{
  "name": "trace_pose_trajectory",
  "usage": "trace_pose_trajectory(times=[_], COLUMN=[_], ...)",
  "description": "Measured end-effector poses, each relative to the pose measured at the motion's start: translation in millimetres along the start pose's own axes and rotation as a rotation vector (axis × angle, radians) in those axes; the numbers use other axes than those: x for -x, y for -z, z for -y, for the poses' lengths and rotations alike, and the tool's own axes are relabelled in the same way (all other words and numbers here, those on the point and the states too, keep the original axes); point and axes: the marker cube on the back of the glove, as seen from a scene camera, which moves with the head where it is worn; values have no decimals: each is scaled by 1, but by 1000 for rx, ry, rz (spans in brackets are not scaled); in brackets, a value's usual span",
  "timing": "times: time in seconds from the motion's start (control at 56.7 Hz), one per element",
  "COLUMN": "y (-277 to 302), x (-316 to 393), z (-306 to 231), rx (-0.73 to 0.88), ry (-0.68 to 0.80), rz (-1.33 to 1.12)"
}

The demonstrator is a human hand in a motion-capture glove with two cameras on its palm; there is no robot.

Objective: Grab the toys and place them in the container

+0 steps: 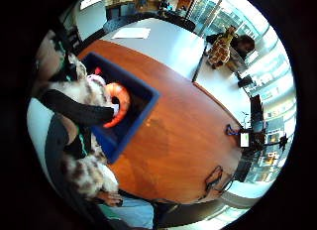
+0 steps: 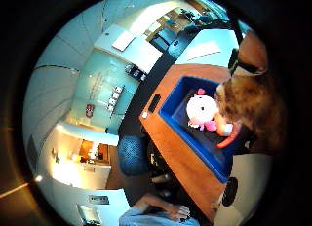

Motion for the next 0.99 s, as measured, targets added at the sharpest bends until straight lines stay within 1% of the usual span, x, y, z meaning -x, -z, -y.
trace_pose_trajectory(times=[0.071,0.229,0.388,0.617,0.776,0.864,0.987], y=[-6,-14,1,19,26,25,18], x=[2,-2,-20,-53,-74,-78,-87], z=[0,-4,-16,-33,-48,-56,-70], rx=[27,178,116,120,119,98,123], ry=[-8,-44,-10,-38,-21,13,43], rz=[-6,-80,-88,-100,-113,-128,-182])
